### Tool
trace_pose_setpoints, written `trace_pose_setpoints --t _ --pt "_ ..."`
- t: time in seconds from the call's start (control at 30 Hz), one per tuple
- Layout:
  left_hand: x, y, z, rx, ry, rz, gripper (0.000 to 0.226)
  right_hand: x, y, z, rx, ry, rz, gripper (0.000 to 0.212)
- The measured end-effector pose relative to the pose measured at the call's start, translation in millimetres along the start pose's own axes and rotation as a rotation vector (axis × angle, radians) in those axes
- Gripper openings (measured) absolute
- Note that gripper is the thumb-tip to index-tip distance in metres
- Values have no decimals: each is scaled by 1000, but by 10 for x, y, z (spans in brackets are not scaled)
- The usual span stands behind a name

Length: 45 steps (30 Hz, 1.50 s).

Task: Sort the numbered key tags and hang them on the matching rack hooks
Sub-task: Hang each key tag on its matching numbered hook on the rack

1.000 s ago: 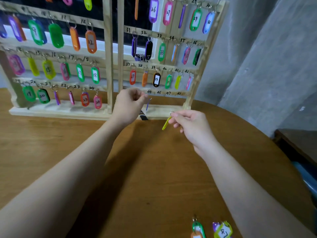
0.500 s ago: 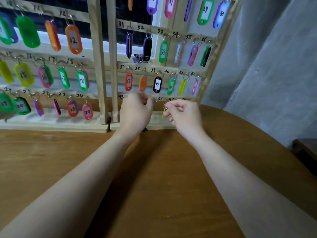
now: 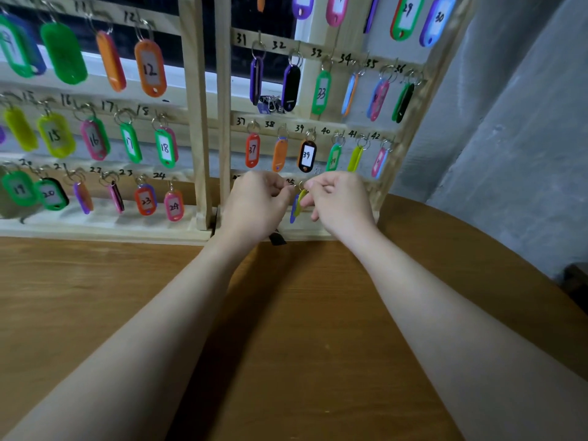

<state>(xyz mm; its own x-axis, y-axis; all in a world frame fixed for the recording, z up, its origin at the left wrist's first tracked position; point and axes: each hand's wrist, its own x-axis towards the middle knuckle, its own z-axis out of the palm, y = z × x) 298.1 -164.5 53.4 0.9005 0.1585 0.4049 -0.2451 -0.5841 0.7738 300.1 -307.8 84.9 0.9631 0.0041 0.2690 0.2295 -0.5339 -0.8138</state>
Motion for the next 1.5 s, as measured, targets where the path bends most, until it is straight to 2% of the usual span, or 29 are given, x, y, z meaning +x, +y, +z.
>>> trace_pose_setpoints --t 0.2,0.33,0.47,0.63,0.83,0.93,1.03,1.13,1.27,1.4,1.5 --pt "1 1 -7 13 8 6 20 62 25 67 -143 32 20 30" --pt "-11 33 -23 -42 -8 -16 25 -17 63 59 -126 16 53 28" --pt "-82 79 -80 -148 -54 -27 13 -184 108 13 -115 -19 108 24" --pt "-358 71 -245 -160 -1 -26 27 -586 99 -259 -91 -35 167 25" --pt "-960 182 -339 -155 44 29 16 -1346 -103 -743 22 -90 162 13" --pt "-1341 384 -335 -137 -112 86 10 -1769 -170 -1002 28 -95 135 11" --pt "-1708 557 -303 -26 -378 193 9 -2216 -129 -1209 -8 -31 105 10" --pt "-2059 634 -281 -22 -618 262 9 -2679 16 -1294 -121 63 66 13" --pt "-2378 527 -288 -71 -635 357 11 -3169 308 -1217 -355 131 -12 10" --pt "-2362 539 -268 -128 -691 511 15 -3376 464 -1060 -425 177 40 6" --pt "-2394 543 -234 -145 -768 579 25 -3452 512 -971 -521 190 -38 7"
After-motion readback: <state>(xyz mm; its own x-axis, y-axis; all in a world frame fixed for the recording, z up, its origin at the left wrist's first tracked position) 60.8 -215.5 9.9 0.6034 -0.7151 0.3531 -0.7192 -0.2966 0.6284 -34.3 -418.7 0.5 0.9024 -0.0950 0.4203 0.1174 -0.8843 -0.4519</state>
